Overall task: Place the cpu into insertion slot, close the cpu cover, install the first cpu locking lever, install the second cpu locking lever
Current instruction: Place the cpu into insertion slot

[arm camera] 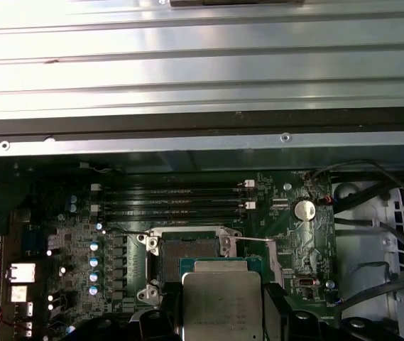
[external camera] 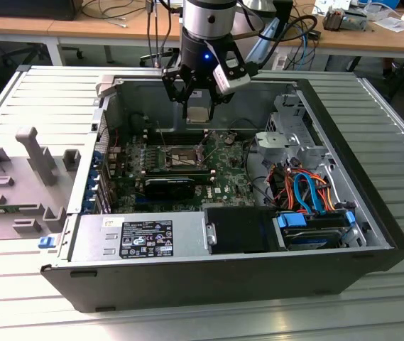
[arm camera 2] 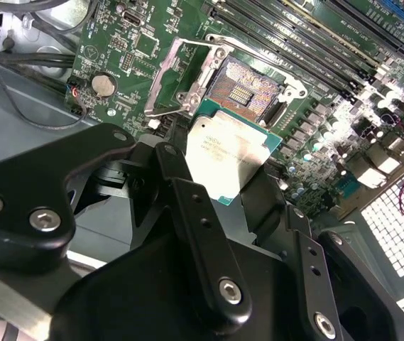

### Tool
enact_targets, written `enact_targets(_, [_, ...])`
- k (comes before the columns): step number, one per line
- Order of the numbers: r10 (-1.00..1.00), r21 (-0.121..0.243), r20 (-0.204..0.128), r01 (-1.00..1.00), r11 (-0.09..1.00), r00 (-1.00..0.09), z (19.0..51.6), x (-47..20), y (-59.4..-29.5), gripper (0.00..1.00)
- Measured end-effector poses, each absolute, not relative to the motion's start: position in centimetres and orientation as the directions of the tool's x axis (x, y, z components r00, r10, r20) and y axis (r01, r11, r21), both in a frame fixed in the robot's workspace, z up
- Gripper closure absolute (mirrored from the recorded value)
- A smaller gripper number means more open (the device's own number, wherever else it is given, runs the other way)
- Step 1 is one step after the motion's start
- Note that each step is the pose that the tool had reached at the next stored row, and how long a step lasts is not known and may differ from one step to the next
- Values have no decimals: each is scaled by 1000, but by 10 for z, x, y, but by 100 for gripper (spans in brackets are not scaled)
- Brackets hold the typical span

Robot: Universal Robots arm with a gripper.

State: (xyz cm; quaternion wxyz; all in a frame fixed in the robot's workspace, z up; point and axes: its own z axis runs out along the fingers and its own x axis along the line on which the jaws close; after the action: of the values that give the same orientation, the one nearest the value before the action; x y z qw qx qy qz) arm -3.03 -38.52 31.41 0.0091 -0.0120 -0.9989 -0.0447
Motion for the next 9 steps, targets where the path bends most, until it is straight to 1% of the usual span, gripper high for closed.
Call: enact_targets(9, [-1, 89, 19, 1, 996, -1000, 314, -30, -385, 45])
